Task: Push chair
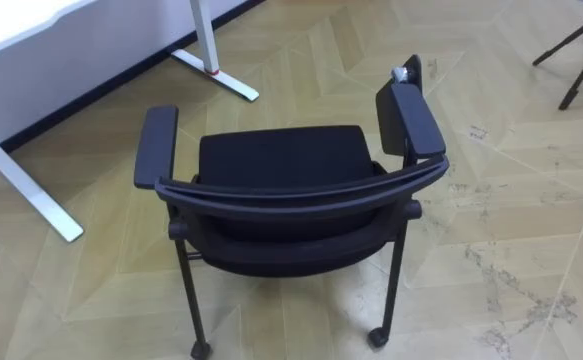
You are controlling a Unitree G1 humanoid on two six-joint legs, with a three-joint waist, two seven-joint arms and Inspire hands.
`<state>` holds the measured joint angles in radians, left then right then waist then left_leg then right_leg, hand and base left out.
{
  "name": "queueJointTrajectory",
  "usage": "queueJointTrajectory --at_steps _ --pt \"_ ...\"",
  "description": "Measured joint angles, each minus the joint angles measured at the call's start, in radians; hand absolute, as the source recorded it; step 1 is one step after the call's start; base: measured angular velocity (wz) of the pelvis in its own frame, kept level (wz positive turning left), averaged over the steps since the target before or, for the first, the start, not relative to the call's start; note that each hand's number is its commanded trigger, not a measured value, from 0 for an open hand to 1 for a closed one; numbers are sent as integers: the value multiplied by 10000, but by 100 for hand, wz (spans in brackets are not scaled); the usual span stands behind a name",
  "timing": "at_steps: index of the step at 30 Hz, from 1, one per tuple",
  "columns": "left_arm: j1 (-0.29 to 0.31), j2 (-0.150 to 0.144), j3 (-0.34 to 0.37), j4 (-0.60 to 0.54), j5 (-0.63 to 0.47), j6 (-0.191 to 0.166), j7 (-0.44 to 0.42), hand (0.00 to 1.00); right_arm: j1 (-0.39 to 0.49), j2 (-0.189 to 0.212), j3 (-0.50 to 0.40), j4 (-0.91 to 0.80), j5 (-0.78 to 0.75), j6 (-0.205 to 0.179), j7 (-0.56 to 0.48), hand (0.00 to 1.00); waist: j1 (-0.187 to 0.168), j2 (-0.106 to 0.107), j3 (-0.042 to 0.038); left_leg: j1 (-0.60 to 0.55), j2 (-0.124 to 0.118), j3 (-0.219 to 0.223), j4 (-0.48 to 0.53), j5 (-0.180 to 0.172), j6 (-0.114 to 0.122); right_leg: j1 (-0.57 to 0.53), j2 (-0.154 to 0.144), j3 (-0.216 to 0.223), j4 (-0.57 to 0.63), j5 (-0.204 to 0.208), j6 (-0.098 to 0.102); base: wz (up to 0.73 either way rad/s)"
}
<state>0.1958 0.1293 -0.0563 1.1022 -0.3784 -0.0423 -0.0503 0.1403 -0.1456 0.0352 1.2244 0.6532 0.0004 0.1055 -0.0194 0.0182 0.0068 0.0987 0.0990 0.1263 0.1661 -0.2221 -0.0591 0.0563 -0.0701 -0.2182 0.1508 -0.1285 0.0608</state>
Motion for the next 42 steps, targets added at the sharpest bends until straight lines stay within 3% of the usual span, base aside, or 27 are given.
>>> queueJointTrajectory --at_steps 15,23,33,35,38,42 --pt "263 -43 535 23 126 -309 1136 0 201 28 -595 0 77 -224 -819 0 -31 -119 34 86 -17 48 2 1 1 73 -5 102 -3 -11 11 0" --pt "334 -60 1140 -56 167 -316 1182 0 169 37 -782 203 78 -223 -994 0 12 -191 -1 163 -31 47 16 0 1 156 -9 176 17 -95 18 1" --pt "673 -57 1200 -163 -221 -538 1182 0 102 37 -787 202 74 -308 -1051 0 21 -224 -11 181 -39 -111 15 0 1 269 -10 47 1 -127 17 4" --pt "782 -57 1388 -158 -222 -539 1239 0 59 37 -809 208 -3 -286 -1069 0 40 -259 -24 172 -39 -223 21 1 0 311 -12 -52 8 -150 5 13" --pt "1027 -184 2149 -263 -260 -551 1651 0 -41 -7 -1072 245 -20 -288 -1151 0 350 -271 -28 178 -38 -230 58 0 0 361 -14 -79 5 -161 3 5" --pt "1166 -211 3410 -342 41 -692 3159 0 -18 -3 -1235 230 -216 -300 -1258 0 665 -258 -53 209 -63 -554 60 -1 -2 577 -43 -323 -28 -213 13 22"
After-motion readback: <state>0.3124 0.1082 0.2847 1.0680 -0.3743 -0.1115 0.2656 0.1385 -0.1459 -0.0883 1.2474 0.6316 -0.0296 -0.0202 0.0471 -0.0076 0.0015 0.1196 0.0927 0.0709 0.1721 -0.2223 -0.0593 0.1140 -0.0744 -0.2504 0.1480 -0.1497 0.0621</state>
